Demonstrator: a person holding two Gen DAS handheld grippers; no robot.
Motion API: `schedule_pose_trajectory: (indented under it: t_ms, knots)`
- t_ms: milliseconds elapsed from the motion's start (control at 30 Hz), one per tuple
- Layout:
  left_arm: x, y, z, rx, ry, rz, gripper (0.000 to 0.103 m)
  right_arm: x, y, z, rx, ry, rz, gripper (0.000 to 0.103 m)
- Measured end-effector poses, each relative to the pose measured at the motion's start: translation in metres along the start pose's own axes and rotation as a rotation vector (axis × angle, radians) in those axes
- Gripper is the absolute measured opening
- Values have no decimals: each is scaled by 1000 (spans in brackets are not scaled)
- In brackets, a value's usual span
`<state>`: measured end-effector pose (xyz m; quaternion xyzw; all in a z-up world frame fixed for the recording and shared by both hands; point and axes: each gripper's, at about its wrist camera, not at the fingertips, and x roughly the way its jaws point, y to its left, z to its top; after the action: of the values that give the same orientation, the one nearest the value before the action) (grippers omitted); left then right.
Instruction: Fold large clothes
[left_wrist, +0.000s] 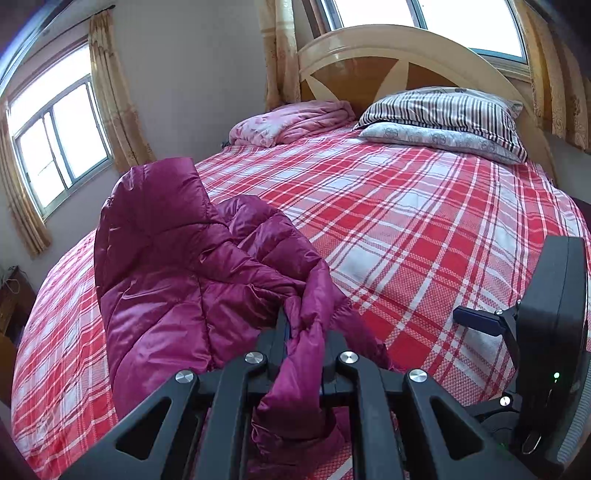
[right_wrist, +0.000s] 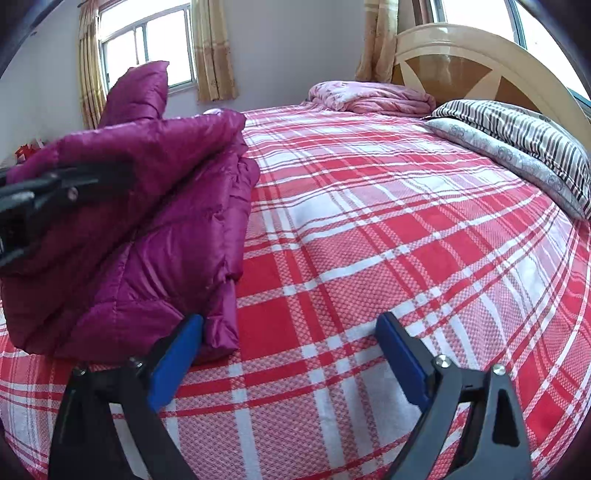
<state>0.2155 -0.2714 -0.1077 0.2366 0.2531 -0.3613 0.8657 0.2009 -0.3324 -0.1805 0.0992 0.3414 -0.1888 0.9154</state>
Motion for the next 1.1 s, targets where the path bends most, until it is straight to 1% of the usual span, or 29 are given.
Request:
schedule_pose_trajectory:
  t_ms: [100,167,200,267,300,333,367,400,433,467,500,533,600,667,700,800,833,900,933,967,1000,1033,1067,1100]
  knots:
    - [-2,-9,0,30,-9,40,12,7,5,1,-21,5,-35,100]
    - [-3,-15,4,61,-17,60,18,6,5,0,-14,5,-31,101]
    - [-5,-18,7,78,-25,79,19,6,3,-1,-9,5,-28,101]
    - [-16,-24,14,110,-64,121,25,7,2,-1,-9,2,-28,101]
    - [-24,-26,18,118,-101,130,28,8,1,-2,-8,1,-29,101]
    - [-32,-27,22,121,-140,129,38,9,0,-1,-7,-1,-28,101]
    - [-42,-25,25,120,-175,142,55,10,-1,-1,-5,-2,-27,101]
    - [-55,-21,29,107,-219,170,65,10,-1,-1,-4,-2,-28,101]
    - [-66,-15,31,90,-262,187,80,10,-1,-1,-5,-2,-29,101]
    - [-79,-6,33,67,-313,198,87,11,-1,0,-5,-3,-29,101]
    - [-88,3,35,46,-346,214,87,11,-1,-1,-6,-3,-30,101]
    - [-94,15,36,25,-366,246,89,11,-1,-1,-6,-3,-31,101]
    - [-93,43,35,-4,-364,339,93,11,0,-1,-7,-4,-31,102]
    - [-75,76,29,-47,-314,413,93,11,0,-1,-6,-5,-31,102]
    - [-62,94,24,-77,-280,435,93,11,0,-1,-6,-5,-30,102]
    - [-11,145,2,-184,-129,485,93,10,-1,-1,0,-11,-22,102]
    - [4,155,-5,-208,-92,478,93,10,-1,-1,1,-12,-20,102]
    - [28,163,-14,-248,-33,420,93,10,-1,0,3,-14,-16,102]
    - [35,159,-16,-260,-31,393,93,8,-3,0,9,-17,-8,102]
    - [37,151,-16,-256,-47,368,93,6,-6,0,25,-25,5,101]
    - [39,140,-15,-230,-67,346,93,2,-11,1,53,-37,15,99]
    - [41,128,-13,-190,-81,342,93,-4,-19,1,95,-58,14,98]
    - [41,116,-13,-145,-93,343,93,-9,-26,1,149,-75,-7,97]
    - [43,103,-12,-96,-106,340,93,-16,-34,2,186,-94,-11,94]
